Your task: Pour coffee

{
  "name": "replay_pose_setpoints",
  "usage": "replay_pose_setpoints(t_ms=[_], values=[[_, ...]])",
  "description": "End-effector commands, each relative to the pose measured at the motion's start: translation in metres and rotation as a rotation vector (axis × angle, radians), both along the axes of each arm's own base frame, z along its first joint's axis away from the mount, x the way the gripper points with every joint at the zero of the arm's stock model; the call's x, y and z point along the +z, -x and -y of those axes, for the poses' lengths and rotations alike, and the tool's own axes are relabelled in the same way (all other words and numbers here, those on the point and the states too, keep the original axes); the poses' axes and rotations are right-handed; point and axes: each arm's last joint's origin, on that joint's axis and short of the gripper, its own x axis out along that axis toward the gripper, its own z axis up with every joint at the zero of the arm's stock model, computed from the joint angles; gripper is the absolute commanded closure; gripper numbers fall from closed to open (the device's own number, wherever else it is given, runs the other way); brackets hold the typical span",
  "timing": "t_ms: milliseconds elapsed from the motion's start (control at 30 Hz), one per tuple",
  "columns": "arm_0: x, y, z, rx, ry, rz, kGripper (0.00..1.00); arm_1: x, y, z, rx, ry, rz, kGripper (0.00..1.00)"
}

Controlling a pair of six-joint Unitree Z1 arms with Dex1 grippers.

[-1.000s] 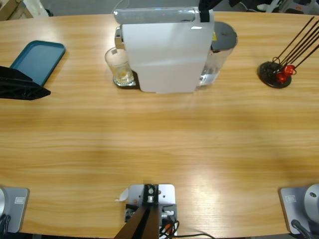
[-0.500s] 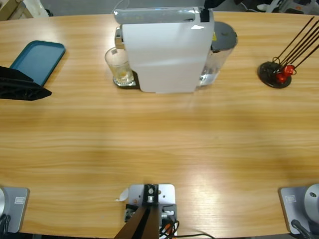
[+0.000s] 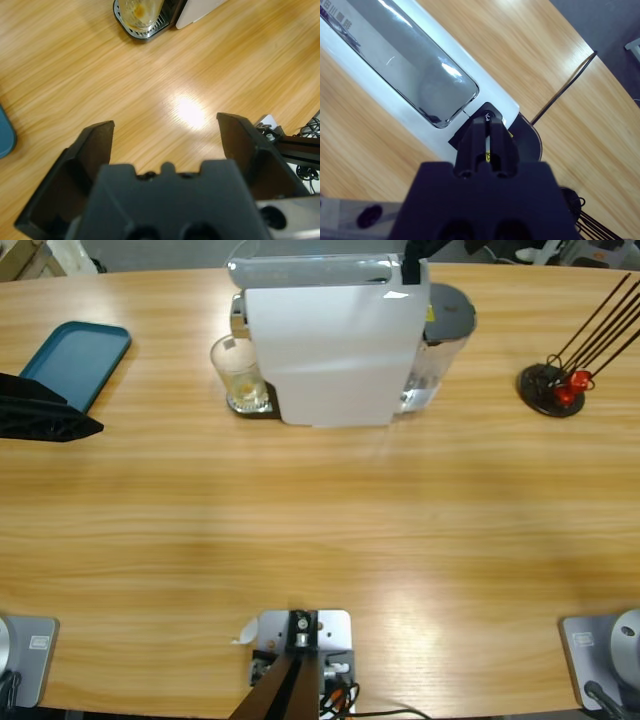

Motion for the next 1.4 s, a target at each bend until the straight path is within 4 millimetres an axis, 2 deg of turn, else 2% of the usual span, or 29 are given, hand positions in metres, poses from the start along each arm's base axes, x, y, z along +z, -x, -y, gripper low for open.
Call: replay_pose_setpoints(t_ms=[33,100,133,200,300,333,367,433,500,600,733,867,1100,1400], values=[[-0.013,-0.004,0.004,0.000,-0.021,-0.044,0.105,0.024,0.014,0.012,-0.047,0.001,0.137,1.000],[-0.014,-0.004,0.004,-0.001,-0.020,-0.046,0.105,0.045,0.031,0.025,-0.060,-0.035,0.190,1.000],[-0.014,-0.005,0.005,-0.003,-0.020,-0.047,0.105,0.047,0.038,0.030,-0.061,-0.043,0.192,1.000],[-0.015,-0.005,0.005,-0.009,-0.020,-0.051,0.105,0.041,0.055,0.036,-0.050,-0.050,0.161,1.000],[-0.014,-0.002,0.007,-0.025,-0.016,-0.044,0.105,0.019,0.085,0.042,-0.019,-0.060,0.098,1.000],[-0.014,-0.001,0.007,-0.026,-0.015,-0.041,0.105,0.009,0.095,0.043,-0.014,-0.060,0.071,0.761],[-0.013,0.001,0.006,-0.027,-0.011,-0.036,0.105,0.000,0.103,0.043,-0.004,-0.058,0.050,0.577],[-0.013,0.005,0.004,-0.032,0.010,-0.006,0.105,-0.019,0.117,0.042,0.039,-0.051,0.017,0.362],[-0.014,0.014,0.003,-0.055,0.041,0.046,0.105,-0.038,0.129,0.045,0.055,-0.042,-0.007,0.210],[-0.015,0.023,0.001,-0.078,0.080,0.118,0.105,-0.053,0.145,0.059,0.057,-0.113,-0.006,0.094],[-0.020,0.028,-0.001,-0.092,0.121,0.195,0.094,-0.064,0.159,0.071,0.056,-0.225,0.016,0.069],[-0.039,0.029,0.001,-0.110,0.173,0.269,0.087,-0.072,0.173,0.084,0.064,-0.271,0.035,0.069],[-0.061,0.028,0.005,-0.138,0.190,0.314,0.099,-0.104,0.200,0.110,0.071,-0.348,0.015,0.048],[-0.078,0.034,0.009,-0.204,0.180,0.362,0.101,-0.113,0.197,0.106,0.076,-0.354,0.012,0.046]])
